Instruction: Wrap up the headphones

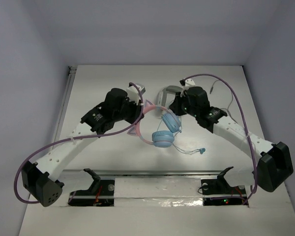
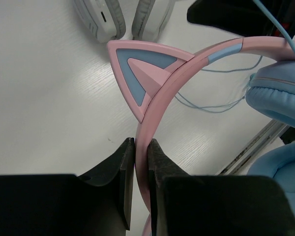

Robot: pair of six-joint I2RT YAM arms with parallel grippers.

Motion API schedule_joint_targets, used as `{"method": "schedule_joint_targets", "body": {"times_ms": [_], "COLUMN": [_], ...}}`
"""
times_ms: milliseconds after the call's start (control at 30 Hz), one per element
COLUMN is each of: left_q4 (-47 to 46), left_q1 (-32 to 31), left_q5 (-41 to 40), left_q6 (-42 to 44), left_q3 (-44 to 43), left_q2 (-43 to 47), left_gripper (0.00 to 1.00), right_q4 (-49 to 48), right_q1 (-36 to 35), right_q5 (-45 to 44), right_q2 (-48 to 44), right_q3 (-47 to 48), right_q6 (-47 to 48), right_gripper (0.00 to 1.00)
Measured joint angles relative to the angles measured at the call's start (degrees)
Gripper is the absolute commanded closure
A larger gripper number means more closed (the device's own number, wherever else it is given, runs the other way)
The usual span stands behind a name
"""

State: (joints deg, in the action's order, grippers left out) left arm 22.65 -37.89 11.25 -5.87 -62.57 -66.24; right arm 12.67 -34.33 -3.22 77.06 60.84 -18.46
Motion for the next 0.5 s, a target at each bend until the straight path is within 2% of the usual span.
{"method": "schedule_joint_targets", "body": {"times_ms": [233, 500], "left_q4": [-0.57, -2.51], "left_q1": [0.04, 0.04], "left_q5": [-0.31, -1.27], "left_q6": [-1.29, -4.5], "left_q3": [-6.67, -11.37], "left_q2": [0.0, 0.0], "left_gripper": [1.0, 1.0], "right_q4": [-21.99, -37.79], "right_q1": [2.71, 2.78], "right_q5": [17.27, 26.95], "right_q2": [-4.81, -2.27], "right_q3": [-15.58, -20.46], "right_q6": [-6.14, -12.09], "right_gripper": [0.85, 0.83]}}
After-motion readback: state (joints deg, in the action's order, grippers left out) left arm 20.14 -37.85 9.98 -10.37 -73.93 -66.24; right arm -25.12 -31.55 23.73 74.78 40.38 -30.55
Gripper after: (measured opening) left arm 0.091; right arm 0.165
